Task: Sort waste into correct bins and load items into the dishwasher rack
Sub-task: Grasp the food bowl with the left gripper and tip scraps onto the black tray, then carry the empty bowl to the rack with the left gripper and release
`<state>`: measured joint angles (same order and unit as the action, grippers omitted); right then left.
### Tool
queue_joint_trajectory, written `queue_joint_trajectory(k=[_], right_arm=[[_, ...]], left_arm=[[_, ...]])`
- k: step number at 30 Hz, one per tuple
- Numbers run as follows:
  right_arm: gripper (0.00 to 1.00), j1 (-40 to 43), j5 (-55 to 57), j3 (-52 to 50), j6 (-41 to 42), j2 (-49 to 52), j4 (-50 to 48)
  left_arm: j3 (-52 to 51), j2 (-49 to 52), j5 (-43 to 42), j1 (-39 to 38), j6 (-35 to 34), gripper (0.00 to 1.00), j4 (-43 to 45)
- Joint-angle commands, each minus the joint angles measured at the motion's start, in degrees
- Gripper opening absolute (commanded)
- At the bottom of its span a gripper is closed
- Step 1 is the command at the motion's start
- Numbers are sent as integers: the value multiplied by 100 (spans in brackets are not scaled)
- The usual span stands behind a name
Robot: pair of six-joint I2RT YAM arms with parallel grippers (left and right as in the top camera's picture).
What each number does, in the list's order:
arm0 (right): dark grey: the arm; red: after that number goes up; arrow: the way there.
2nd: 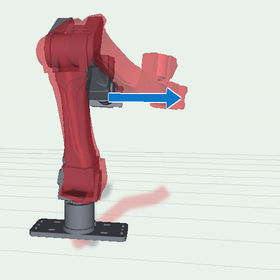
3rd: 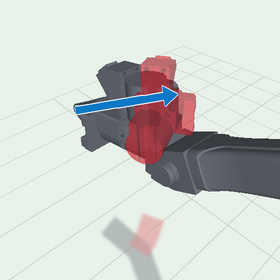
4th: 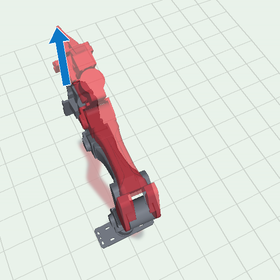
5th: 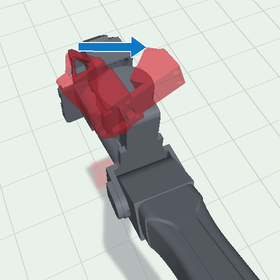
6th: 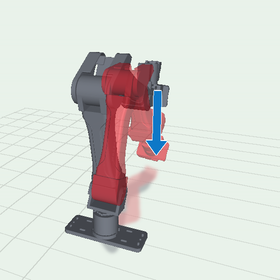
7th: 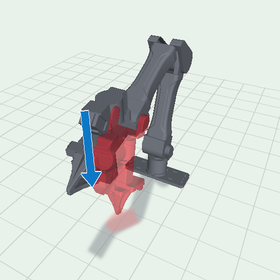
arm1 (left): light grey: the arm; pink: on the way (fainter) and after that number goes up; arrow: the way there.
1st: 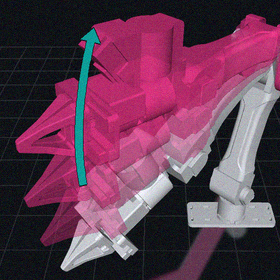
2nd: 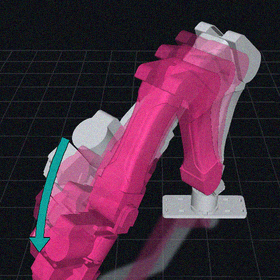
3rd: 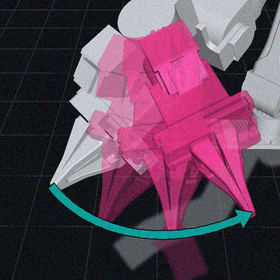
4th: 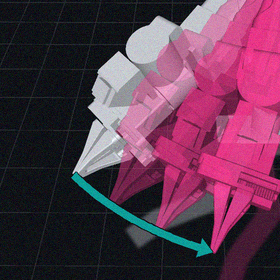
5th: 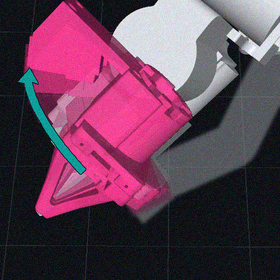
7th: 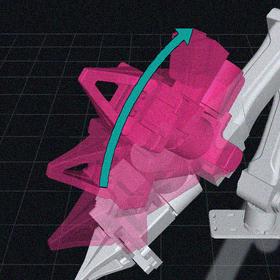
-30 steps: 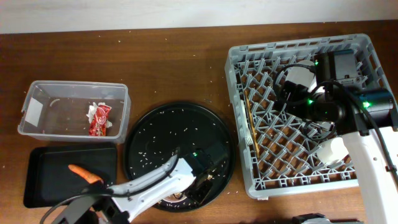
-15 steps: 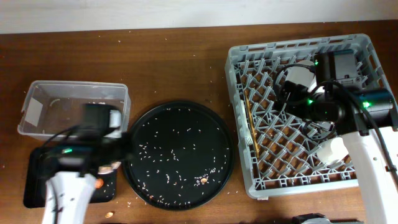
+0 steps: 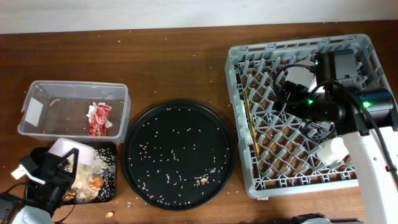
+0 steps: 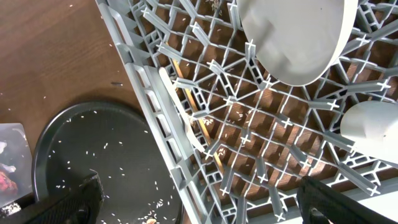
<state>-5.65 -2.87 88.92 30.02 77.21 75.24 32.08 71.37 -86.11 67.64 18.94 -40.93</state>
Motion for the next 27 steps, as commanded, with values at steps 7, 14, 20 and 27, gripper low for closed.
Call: queue_joint_trajectory(k=[7, 14, 20, 27], right_arm=[[99, 22, 13, -20, 48, 4, 0], [99, 22, 13, -20, 48, 4, 0], [99, 22, 13, -20, 48, 4, 0], [99, 22, 13, -20, 48, 4, 0]], left_arm=[[-33, -35, -409, 42, 199, 0, 17], [-17, -42, -74, 31, -87, 0, -120], [17, -166, -297, -297, -205, 0, -125], [975, -914, 118, -1873, -1054, 0, 367]])
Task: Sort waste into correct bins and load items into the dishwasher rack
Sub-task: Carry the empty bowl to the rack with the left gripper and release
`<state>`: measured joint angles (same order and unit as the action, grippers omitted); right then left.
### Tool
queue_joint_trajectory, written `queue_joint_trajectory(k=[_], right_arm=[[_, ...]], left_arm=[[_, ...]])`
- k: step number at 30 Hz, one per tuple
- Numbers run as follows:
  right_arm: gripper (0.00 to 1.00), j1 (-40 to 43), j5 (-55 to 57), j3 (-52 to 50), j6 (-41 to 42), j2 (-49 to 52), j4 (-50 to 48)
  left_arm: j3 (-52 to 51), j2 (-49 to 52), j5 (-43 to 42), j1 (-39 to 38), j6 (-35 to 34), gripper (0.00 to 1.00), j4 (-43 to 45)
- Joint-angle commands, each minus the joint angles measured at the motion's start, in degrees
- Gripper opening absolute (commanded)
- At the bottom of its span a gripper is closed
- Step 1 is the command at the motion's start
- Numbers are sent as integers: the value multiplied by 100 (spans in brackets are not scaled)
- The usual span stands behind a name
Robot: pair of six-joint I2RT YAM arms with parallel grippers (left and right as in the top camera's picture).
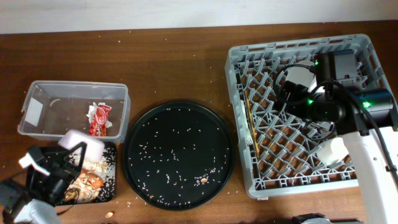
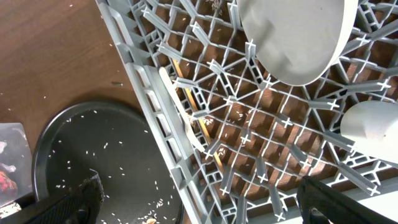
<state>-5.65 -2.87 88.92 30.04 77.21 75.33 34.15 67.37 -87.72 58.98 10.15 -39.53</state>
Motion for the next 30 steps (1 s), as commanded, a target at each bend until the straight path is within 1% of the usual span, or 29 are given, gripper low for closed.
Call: queue_joint_trajectory(k=[1, 2, 3, 4, 5, 6, 7, 9, 10, 11, 12, 14, 16, 18, 20, 21, 23, 24, 25, 26, 27, 28, 29, 30], right_arm=[[99, 22, 13, -20, 46, 4, -9], [99, 22, 13, -20, 46, 4, -9], [99, 22, 13, -20, 46, 4, -9], [99, 22, 13, -20, 46, 4, -9], [99, 22, 13, -20, 46, 4, -9], [99, 22, 13, -20, 46, 4, -9], [99, 22, 13, -20, 46, 4, -9], [99, 22, 13, -20, 46, 4, -9], [99, 22, 13, -20, 46, 4, -9], [99, 22, 13, -20, 46, 4, -9], [99, 22, 13, -20, 46, 4, -9], [99, 22, 13, -20, 46, 4, -9], [99, 22, 13, -20, 46, 4, -9], [99, 22, 13, -20, 46, 4, -9], [99, 22, 13, -20, 46, 4, -9], [98, 22, 13, -20, 46, 4, -9], [99, 22, 13, -20, 46, 4, -9], [99, 22, 13, -20, 46, 4, -9], [99, 22, 13, -20, 46, 4, -9], [99, 22, 13, -20, 46, 4, -9], [98, 22, 13, -20, 46, 4, -9], [99, 22, 13, -20, 46, 4, -9], [99, 22, 13, -20, 46, 4, -9], [99, 22, 13, -20, 46, 4, -9]], left_arm=[[1259, -619, 920, -1808, -426, 0, 505], [1611, -619, 1513, -2754, -997, 0, 1110], [1700, -584, 2041, -3724, -1818, 0, 2138], [1700, -389, 2662, -4802, -2662, 0, 3397], [1700, -114, 2935, -5477, -3082, 0, 4192], [1700, 501, 3180, -6328, -3637, 0, 5390], [1700, 988, 3276, -6802, -3939, 0, 6192], [1707, 2592, 3512, -7801, -4942, 0, 8585], [1786, 3335, 3703, -8122, -5346, 0, 9536], [1956, 3899, 3814, -8408, -5558, 0, 10161], [2208, 4334, 3834, -8675, -5556, 0, 10380], [2887, 5106, 3849, -9173, -5556, 0, 10358], [3366, 5571, 3849, -9506, -5554, 0, 10327], [3582, 5845, 3858, -9676, -5554, 0, 10203], [3582, 5866, 3884, -9680, -5547, 1, 9744], [3582, 5866, 3853, -9672, -5547, 3, 9744], [3582, 5866, 3587, -9567, -5554, 40, 9729], [3582, 5866, 3296, -9418, -5556, 84, 9731], [3582, 5866, 3088, -9285, -5556, 87, 9731], [3582, 5866, 2970, -9160, -5567, 99, 9731], [3582, 5866, 2894, -9038, -5729, 99, 9735], [3585, 5866, 2850, -8837, -6074, 99, 9742], [3593, 5860, 2791, -8605, -6271, 99, 9798], [3609, 5849, 2736, -8467, -6349, 99, 9868]])
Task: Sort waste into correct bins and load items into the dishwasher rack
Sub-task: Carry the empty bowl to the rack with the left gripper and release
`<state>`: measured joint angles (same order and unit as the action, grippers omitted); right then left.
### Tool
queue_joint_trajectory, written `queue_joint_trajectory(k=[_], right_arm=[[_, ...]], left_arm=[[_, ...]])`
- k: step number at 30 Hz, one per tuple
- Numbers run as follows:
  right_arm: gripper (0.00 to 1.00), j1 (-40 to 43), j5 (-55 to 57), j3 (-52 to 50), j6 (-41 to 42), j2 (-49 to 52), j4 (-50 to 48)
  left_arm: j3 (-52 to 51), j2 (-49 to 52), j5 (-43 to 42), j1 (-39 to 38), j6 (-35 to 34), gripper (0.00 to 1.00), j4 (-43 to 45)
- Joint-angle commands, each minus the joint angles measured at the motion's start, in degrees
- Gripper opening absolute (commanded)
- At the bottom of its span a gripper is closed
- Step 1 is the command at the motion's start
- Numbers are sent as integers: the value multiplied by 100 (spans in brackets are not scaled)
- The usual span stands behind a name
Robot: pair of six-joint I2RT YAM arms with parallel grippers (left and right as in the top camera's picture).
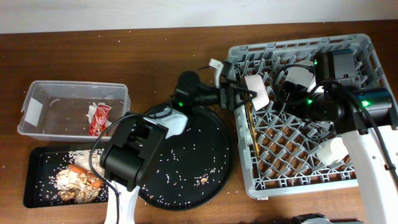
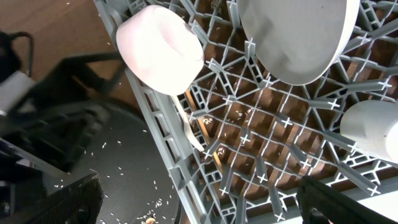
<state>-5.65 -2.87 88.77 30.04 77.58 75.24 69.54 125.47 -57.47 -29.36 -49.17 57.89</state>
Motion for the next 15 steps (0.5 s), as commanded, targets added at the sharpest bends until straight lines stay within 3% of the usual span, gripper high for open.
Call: queue_joint_trajectory(k=[1, 3, 5, 6, 7, 8, 10, 12, 15], right_arm=[[99, 22, 13, -4, 46, -33, 0], [99, 22, 13, -4, 46, -33, 0], [99, 22, 13, -4, 46, -33, 0], [99, 22, 13, -4, 46, -33, 0], [99, 22, 13, -4, 46, -33, 0], [99, 22, 13, -4, 46, -33, 0], [99, 22, 13, -4, 46, -33, 0], [99, 22, 13, -4, 46, -33, 0], [99, 22, 13, -4, 46, -33, 0]], left_arm=[[81, -70, -339, 599, -568, 99, 164], [81, -354, -555, 870, -566, 99, 107], [81, -922, -898, 1252, -144, 99, -1099], [81, -1231, -833, 1443, 385, 99, -2258], [83, -2153, 275, 1781, 2011, 99, -5241], [157, -2852, 1613, 1926, 2894, 99, -7016], [374, -3891, 3504, 2151, 3622, 99, -9055], [542, -5477, 5702, 2798, 3788, 99, -10963], [540, -7088, 5794, 3943, 4806, 99, -11624]])
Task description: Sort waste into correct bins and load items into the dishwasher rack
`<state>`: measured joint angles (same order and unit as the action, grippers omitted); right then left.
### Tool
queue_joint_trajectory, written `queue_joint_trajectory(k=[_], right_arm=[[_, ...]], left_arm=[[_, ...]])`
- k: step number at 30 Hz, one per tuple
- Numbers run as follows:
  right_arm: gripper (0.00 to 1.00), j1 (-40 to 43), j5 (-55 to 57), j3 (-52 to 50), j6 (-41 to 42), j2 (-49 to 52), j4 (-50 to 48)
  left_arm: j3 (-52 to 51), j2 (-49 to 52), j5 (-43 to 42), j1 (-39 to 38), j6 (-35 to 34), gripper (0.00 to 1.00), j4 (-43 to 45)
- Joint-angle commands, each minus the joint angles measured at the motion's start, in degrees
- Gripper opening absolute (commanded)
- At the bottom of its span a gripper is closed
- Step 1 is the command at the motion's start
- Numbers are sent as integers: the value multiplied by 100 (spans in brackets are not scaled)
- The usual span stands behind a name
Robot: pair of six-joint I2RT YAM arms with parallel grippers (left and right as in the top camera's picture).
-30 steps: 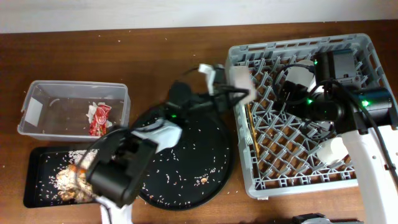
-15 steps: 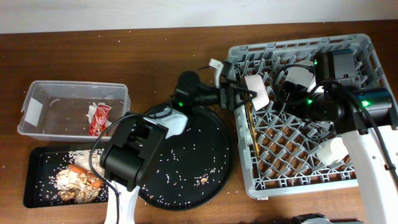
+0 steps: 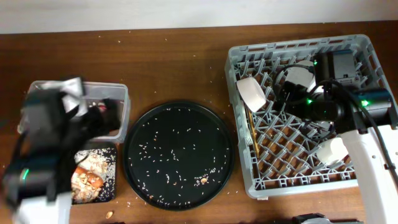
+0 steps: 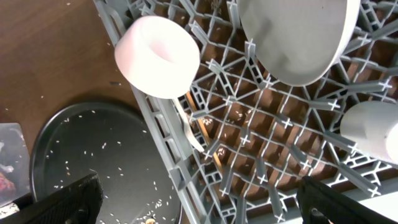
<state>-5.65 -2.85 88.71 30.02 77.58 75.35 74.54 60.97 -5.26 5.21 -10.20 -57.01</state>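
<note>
A white cup [image 3: 252,93] lies tilted in the left edge of the grey dishwasher rack [image 3: 364,50], apart from both grippers; the right wrist view has the cup [image 4: 158,56] with its mouth facing right. My left arm [image 3: 53,146] is a blur over the bins at the left, and its jaws cannot be made out. My right gripper [image 4: 199,205] hangs open over the rack with nothing between its fingers [image 4: 68,202]. A clear bin [image 3: 118,93] holds a red wrapper, mostly hidden by the left arm. A black food tray [image 3: 106,193] holds scraps.
A round black tray [image 3: 179,154] speckled with rice sits in the middle. The rack also holds a white bowl [image 4: 292,37], another white cup [image 4: 373,130] and a wooden utensil [image 3: 249,124]. Crumbs dot the brown table [image 3: 168,62].
The left arm was stretched across to the rack's left edge with the white cup in its gripper. Now the cup rests in the rack and the arm is back over the bins.
The left gripper held the white cup over the black food tray at the first two moments. Then it held the cup at the rack's left edge. The cup now lies in the rack, let go. The right arm stayed still over the rack.
</note>
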Motion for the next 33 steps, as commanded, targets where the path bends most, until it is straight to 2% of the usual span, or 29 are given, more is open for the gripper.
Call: queue_joint_trajectory(k=[1, 4, 8, 10, 11, 12, 13, 14, 15, 19, 20, 31, 33], right_arm=[[99, 13, 9, -4, 48, -11, -11], [99, -37, 11, -4, 48, -688, -11], [99, -37, 11, -4, 48, -2734, -9], [99, 33, 544, -271, -428, -3517, -173], [99, 140, 601, -901, -533, -3928, -804], [99, 232, 210, -2208, -1134, -4566, -2096], [99, 269, 28, -3462, -1333, -5080, -3252], [99, 273, -22, -4896, -1327, -5622, -4527], [99, 273, -190, -5960, -1307, -6102, -5300], [99, 273, -271, -8601, -1309, -7759, -6804], [99, 273, -208, -8839, -1309, -7740, -7165], [99, 273, -208, -8839, -1309, -7722, -7134], [99, 273, -210, -8839, -1309, -7722, -7134]], left_arm=[[39, -824, 568, 573, 1233, 99, -138], [35, -632, 535, 573, 1416, 99, -155], [35, -83, 511, 573, 1416, 99, -208], [35, 107, 511, 573, 1416, 99, -210], [35, 157, 509, 573, 1416, 99, -208], [35, 210, 509, 573, 1416, 99, -208], [35, 240, 509, 573, 1416, 99, -210], [35, 245, 511, 573, 1416, 99, -208], [35, 245, 509, 570, 1416, 99, -208], [35, 245, 509, 573, 1416, 99, -208], [35, 245, 511, 573, 1416, 99, -208], [17, 105, 514, 448, 1416, 99, -223], [-111, -498, 1165, -120, 1419, 99, -343]])
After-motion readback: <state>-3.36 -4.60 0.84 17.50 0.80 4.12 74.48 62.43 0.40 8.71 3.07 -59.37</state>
